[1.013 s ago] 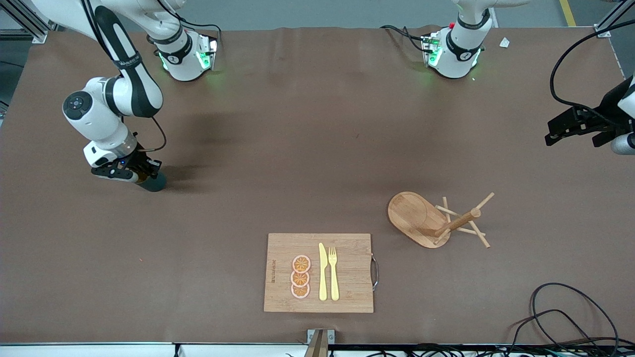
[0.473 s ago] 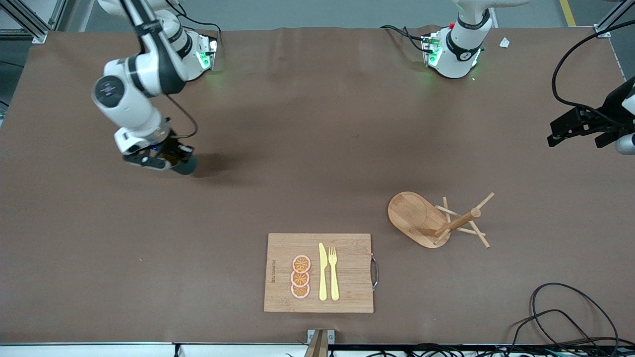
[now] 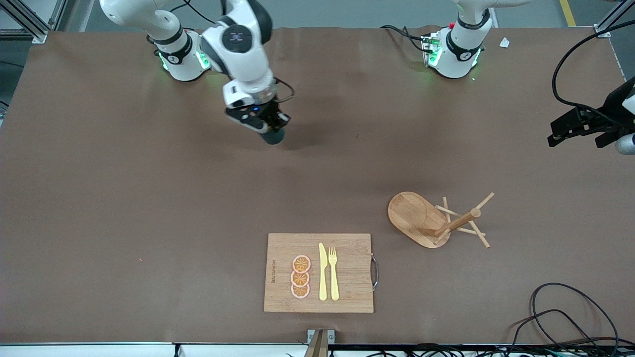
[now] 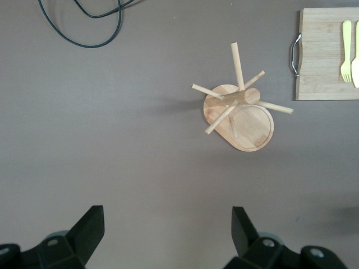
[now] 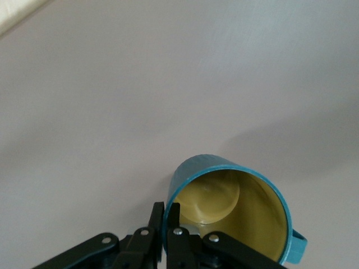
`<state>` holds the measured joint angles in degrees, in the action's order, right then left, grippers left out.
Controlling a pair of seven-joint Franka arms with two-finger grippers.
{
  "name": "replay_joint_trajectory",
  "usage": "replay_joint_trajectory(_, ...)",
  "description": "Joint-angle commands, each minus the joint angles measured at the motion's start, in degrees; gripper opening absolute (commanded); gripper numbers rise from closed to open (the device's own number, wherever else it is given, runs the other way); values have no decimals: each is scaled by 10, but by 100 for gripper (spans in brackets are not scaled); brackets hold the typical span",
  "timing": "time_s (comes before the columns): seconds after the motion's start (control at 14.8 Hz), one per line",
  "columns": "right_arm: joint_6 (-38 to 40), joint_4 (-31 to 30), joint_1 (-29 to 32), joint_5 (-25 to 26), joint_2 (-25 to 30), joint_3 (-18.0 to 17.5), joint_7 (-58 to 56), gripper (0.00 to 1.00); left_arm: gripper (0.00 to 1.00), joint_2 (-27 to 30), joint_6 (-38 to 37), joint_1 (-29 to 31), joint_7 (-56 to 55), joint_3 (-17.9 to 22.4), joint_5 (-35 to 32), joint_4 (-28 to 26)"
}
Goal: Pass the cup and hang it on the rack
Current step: 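Carry the teal mug with the right gripper toward the table middle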
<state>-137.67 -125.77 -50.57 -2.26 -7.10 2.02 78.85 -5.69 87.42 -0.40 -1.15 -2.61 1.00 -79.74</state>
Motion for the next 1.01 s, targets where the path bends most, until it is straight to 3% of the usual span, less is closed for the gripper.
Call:
replay_joint_trajectory(0.0, 22, 125, -38, 1, -122, 12, 75, 0, 100, 2, 12, 7, 0, 1, 12, -4)
replay_joint_trajectory(0.2, 20, 198, -54, 2, -188, 12, 151, 0, 100, -11, 12, 15, 2, 2, 35, -5)
replay_joint_trajectory(0.74, 18, 225, -71, 7, -223, 14, 202, 0, 100, -31, 8, 14, -34, 2, 33, -3)
replay_joint_trajectory(0.95, 29, 250, -77, 60, -244, 11, 199, 0, 100, -29, 8, 10, -76, 0, 37, -2)
